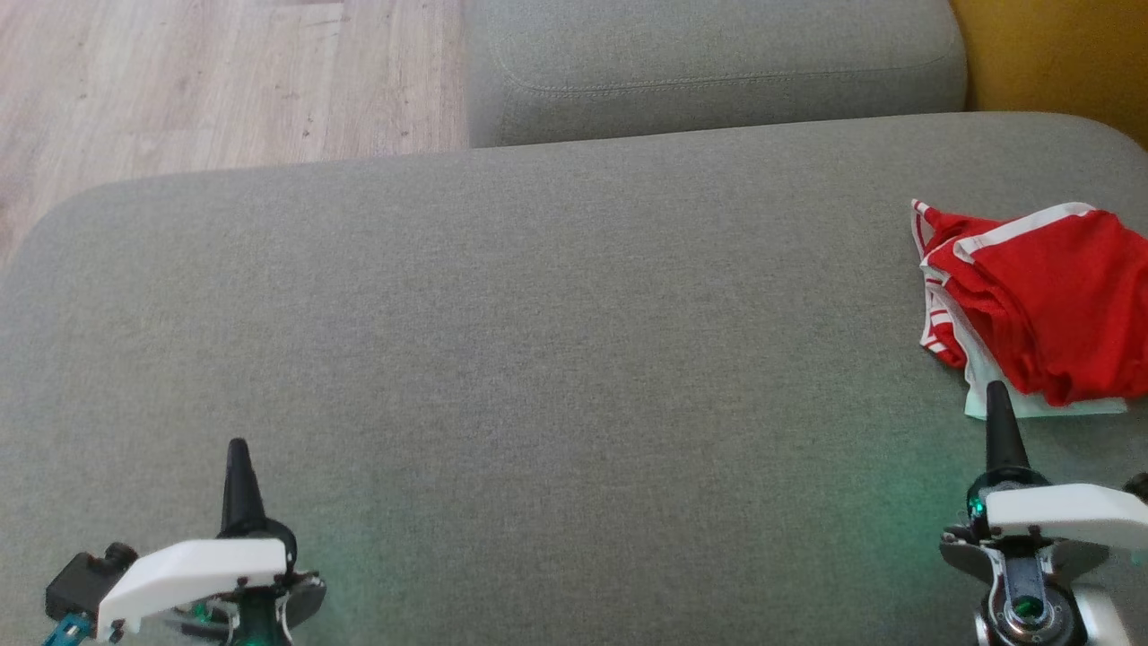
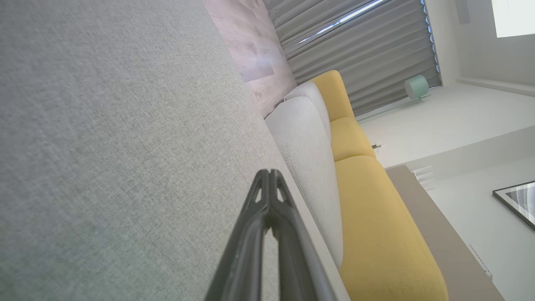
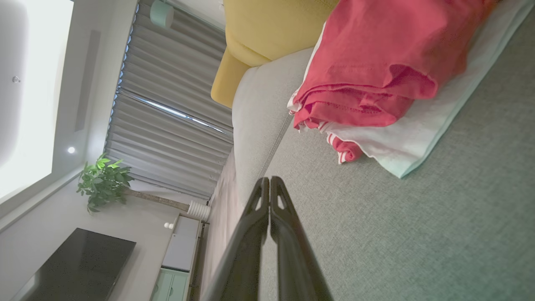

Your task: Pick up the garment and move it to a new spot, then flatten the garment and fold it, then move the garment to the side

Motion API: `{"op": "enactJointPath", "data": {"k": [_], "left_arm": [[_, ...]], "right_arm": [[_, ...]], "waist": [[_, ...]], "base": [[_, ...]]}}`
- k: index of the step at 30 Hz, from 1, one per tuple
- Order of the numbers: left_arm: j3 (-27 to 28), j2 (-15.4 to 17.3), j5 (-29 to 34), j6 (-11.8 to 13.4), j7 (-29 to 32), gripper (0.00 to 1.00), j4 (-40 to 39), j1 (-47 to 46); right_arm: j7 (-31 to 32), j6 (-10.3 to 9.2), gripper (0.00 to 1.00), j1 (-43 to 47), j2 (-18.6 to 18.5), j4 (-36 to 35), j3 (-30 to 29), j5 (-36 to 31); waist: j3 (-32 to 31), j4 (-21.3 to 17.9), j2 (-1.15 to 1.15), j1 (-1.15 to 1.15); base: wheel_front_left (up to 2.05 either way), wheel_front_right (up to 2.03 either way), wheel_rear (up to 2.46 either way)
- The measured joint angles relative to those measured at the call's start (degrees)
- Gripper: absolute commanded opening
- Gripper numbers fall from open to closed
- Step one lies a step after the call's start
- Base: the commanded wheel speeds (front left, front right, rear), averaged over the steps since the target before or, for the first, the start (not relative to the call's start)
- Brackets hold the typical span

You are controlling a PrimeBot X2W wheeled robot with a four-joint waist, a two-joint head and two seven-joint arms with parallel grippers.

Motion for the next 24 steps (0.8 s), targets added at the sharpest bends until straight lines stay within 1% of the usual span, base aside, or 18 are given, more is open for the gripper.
{"op": "enactJointPath", "data": {"k": [24], "left_arm": [[2.1, 0.0, -13.0, -1.6, 4.0, 0.00, 0.5, -0.1]], "right_arm": [[3.7, 0.00, 0.00, 0.0, 0.0, -0.4, -1.3, 15.3]], "waist": [[-0.5, -0.4, 0.00, 0.00]], "base": [[0.00, 0.00, 0.00]]}}
